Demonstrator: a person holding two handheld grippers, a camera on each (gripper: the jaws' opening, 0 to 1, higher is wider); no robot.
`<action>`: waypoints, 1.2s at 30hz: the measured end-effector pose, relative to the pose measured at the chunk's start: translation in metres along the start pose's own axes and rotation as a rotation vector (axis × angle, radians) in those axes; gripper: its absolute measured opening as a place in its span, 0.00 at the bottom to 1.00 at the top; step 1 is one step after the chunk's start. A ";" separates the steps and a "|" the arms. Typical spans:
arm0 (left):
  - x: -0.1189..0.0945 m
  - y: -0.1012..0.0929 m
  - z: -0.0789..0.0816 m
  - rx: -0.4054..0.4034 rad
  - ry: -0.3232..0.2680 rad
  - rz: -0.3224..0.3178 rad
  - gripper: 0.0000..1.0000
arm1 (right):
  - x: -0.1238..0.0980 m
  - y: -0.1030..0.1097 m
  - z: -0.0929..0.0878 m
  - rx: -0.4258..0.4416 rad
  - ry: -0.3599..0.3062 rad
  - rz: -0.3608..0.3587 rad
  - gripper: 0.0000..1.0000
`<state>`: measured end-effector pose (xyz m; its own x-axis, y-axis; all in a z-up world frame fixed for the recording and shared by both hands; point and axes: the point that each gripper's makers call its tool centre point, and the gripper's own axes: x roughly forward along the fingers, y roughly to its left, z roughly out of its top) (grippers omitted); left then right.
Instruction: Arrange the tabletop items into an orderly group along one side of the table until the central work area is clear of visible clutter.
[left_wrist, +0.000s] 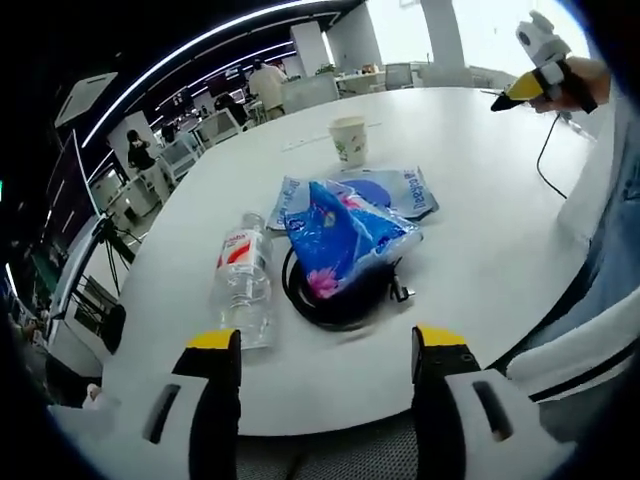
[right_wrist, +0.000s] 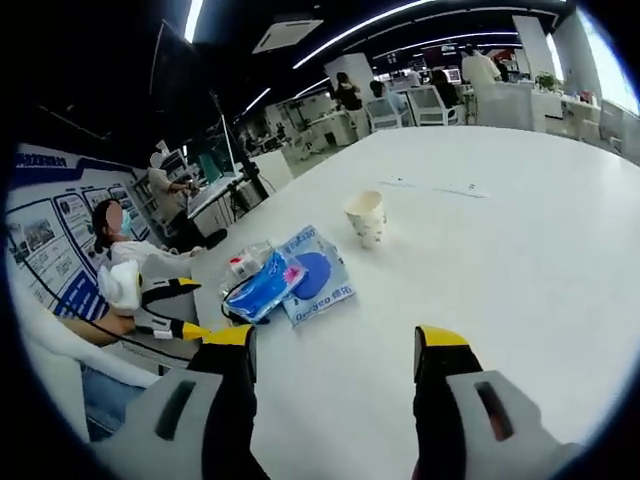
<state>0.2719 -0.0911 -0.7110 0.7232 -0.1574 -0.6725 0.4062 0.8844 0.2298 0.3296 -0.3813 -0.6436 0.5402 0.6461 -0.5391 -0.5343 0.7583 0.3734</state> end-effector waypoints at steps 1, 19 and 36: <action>0.000 0.000 0.000 -0.001 0.000 0.000 0.70 | 0.002 -0.001 -0.004 0.013 0.005 -0.008 0.62; -0.001 -0.003 0.003 -0.026 -0.016 -0.026 0.65 | 0.034 0.036 0.005 0.020 0.036 0.049 0.57; 0.005 0.002 0.047 -0.265 -0.117 -0.105 0.68 | 0.011 0.001 0.003 0.092 0.011 -0.033 0.57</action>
<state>0.3022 -0.1106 -0.6810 0.7505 -0.2899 -0.5938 0.3334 0.9420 -0.0385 0.3374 -0.3735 -0.6467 0.5489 0.6198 -0.5608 -0.4538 0.7844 0.4229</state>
